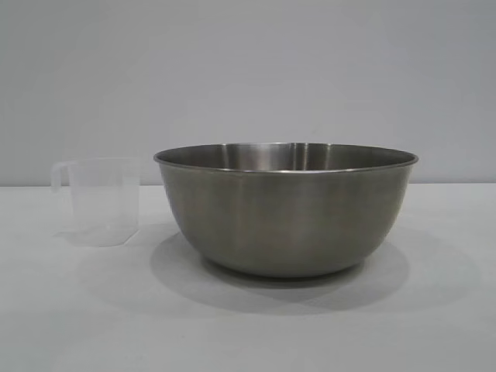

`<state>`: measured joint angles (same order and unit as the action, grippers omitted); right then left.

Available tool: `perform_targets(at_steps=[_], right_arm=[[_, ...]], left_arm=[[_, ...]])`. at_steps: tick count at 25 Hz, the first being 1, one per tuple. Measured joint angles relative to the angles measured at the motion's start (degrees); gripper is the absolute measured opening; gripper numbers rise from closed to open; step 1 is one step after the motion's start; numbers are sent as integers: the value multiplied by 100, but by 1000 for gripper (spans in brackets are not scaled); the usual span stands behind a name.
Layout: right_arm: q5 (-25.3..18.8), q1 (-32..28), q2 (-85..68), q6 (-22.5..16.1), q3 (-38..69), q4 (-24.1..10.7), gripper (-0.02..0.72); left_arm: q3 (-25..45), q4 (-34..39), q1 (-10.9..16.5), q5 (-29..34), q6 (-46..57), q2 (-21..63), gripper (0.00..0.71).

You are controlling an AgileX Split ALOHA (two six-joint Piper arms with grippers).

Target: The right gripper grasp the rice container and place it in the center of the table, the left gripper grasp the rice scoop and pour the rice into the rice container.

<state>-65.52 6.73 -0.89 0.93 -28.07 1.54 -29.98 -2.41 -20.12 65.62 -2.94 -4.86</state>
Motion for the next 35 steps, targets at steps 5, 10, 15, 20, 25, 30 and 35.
perform_targets(at_steps=[5, 10, 15, 20, 25, 30, 35], right_arm=[[0, 0, 0, 0, 0, 0, 557], [0, 0, 0, 0, 0, 0, 557], [0, 0, 0, 0, 0, 0, 557], [0, 0, 0, 0, 0, 0, 557], [0, 0, 0, 0, 0, 0, 557], [0, 0, 0, 0, 0, 0, 557], [0, 0, 0, 0, 0, 0, 557]], left_arm=[[124, 160, 0, -157, 0, 165, 526], [137, 281, 0, -134, 0, 165, 526], [137, 206, 0, -98, 4, 165, 526], [137, 206, 0, -98, 4, 165, 526], [137, 206, 0, -94, 4, 165, 526], [146, 206, 257, -63, 4, 258, 526], [146, 206, 1069, -50, 4, 519, 526]])
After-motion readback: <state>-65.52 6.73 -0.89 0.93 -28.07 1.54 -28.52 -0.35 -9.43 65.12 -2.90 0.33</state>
